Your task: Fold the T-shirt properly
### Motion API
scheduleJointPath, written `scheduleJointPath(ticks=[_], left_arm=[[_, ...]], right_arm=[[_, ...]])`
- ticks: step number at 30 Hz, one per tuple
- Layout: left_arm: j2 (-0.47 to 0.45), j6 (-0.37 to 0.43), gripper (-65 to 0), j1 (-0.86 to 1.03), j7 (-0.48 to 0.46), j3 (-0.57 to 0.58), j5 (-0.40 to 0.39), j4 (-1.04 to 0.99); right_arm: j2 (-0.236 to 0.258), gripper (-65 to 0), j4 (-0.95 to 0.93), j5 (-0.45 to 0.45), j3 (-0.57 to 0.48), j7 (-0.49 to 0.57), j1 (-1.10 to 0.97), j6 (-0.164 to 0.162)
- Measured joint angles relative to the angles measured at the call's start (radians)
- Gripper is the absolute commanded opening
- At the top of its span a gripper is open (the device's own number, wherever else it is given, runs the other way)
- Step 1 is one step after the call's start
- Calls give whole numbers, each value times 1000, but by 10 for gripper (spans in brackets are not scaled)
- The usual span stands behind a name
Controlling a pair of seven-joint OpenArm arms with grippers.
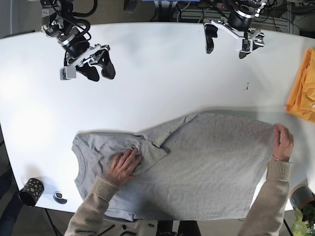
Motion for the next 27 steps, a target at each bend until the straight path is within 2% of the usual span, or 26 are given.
scheduleJointPath(ticks=[3, 8, 9, 13, 27], left_arm=[[-2, -10, 0, -41, 36, -44, -9, 0], [1, -98, 0, -57, 49, -92, -14, 0], [3, -96, 0, -56, 50, -99, -13, 0], [-2, -89, 0, -54, 53, -112, -10, 0], [0, -93, 0, -57, 53, -111, -10, -2]], right_arm=[[0, -290, -55, -2, -1, -52, 75, 1], [1, -289, -153, -3, 5, -83, 185, -3], [1, -289, -171, 0, 4, -90, 198, 4], [3, -289, -232, -6, 2, -104, 233, -8], [3, -290, -233, -5, 5, -102, 217, -7]])
